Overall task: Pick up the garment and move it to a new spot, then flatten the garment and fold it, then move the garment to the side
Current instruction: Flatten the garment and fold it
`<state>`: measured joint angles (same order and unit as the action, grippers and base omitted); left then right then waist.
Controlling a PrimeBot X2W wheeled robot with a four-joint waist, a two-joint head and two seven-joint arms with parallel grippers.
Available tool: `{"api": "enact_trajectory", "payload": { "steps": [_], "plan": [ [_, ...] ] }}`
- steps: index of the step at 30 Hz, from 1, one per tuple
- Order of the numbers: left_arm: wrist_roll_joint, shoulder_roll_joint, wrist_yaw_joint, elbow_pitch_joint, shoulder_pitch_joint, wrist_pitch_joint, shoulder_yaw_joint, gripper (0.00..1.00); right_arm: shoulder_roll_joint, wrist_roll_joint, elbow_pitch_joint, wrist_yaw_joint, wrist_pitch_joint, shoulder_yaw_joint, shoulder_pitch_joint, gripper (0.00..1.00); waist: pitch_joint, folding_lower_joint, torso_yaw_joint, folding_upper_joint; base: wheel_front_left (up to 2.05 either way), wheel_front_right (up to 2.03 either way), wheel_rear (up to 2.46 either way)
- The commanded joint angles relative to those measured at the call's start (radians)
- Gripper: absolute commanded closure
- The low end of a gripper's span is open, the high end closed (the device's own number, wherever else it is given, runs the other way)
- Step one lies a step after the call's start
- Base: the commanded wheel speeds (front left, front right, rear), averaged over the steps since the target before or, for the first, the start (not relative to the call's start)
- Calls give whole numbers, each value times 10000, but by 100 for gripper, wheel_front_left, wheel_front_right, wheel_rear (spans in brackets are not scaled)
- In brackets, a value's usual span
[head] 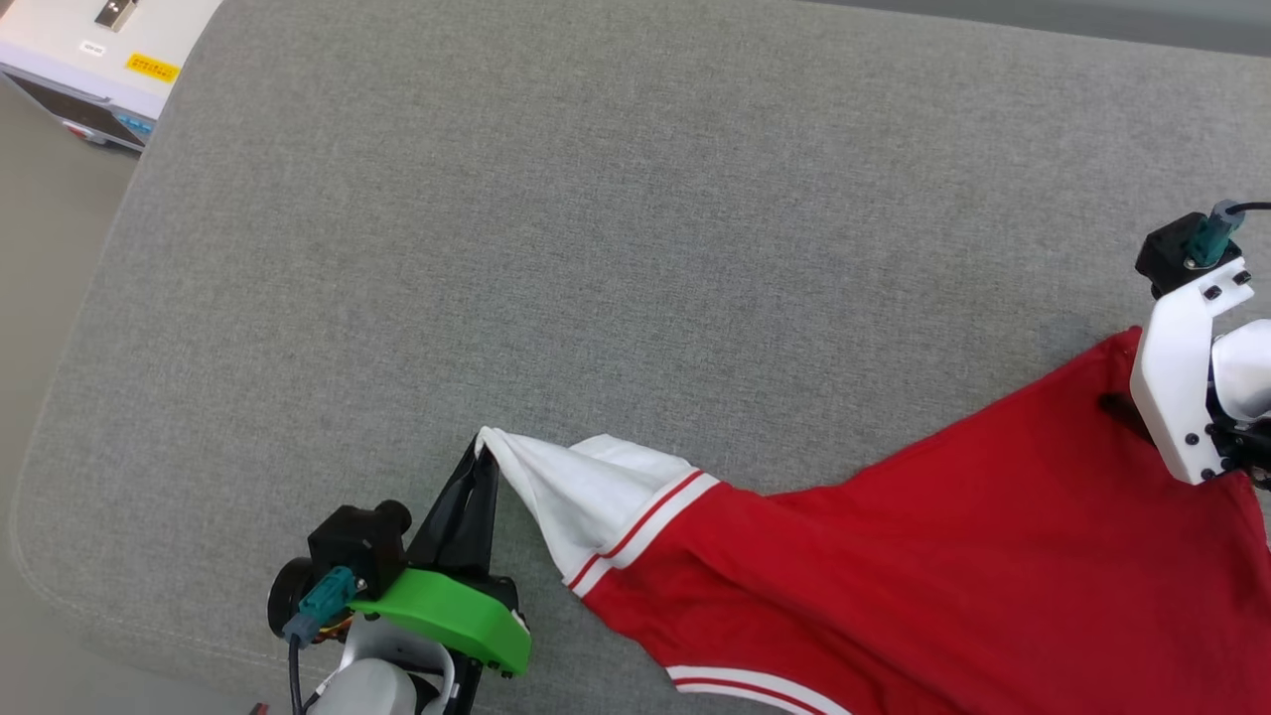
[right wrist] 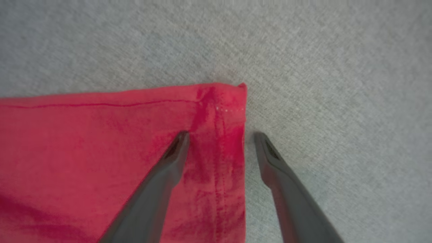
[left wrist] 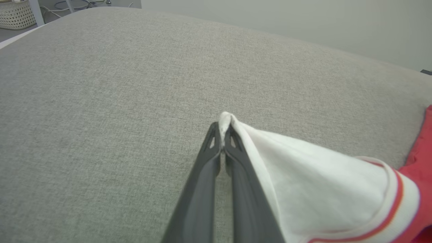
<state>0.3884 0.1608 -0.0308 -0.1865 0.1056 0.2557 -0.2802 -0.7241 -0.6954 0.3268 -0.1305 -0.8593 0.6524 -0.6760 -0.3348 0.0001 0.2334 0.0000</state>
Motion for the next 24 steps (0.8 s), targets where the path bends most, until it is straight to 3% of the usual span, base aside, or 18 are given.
{"api": "enact_trajectory", "payload": {
  "steps": [1, 5, 6, 7, 8, 16, 24],
  "plan": [
    [-113, -55, -56, -33, 191, 59, 71, 100, 168, -62, 311, -2, 75, 451, 100, 0, -71, -1, 39, 0, 0, 0, 0],
    [-198, -126, -134, -100, 213, 59, 183, 100, 191, -413, 874, -2, 313, 1230, 156, 0, -53, -1, -26, 0, 0, 0, 0],
    [-212, -133, -144, -112, 205, 59, 218, 100, 188, -499, 949, -2, 383, 1338, 120, 33, -30, -1, -59, 0, 0, 0, 0],
    [-231, -139, -158, -126, 190, 60, 258, 100, 180, -600, 1036, -2, 516, 1417, 59, 77, -4, -1, -96, 0, 0, 0, 0],
    [-246, -143, -169, -141, 173, 60, 289, 100, 173, -673, 1091, -2, 636, 1474, 1, 100, 35, -1, -129, 0, 0, 0, 0],
    [-453, -20, -300, -265, -46, 60, 456, 100, 27, -1001, 1142, -2, 2536, 1648, -560, 100, 727, -1, -509, 0, 0, 0, 0],
    [-604, 412, -316, 52, -27, 14, 600, 100, -67, -1108, 831, -2, 4894, 1178, -410, 100, 1756, -1, -931, 0, 0, 0, 0]
  ]
}}
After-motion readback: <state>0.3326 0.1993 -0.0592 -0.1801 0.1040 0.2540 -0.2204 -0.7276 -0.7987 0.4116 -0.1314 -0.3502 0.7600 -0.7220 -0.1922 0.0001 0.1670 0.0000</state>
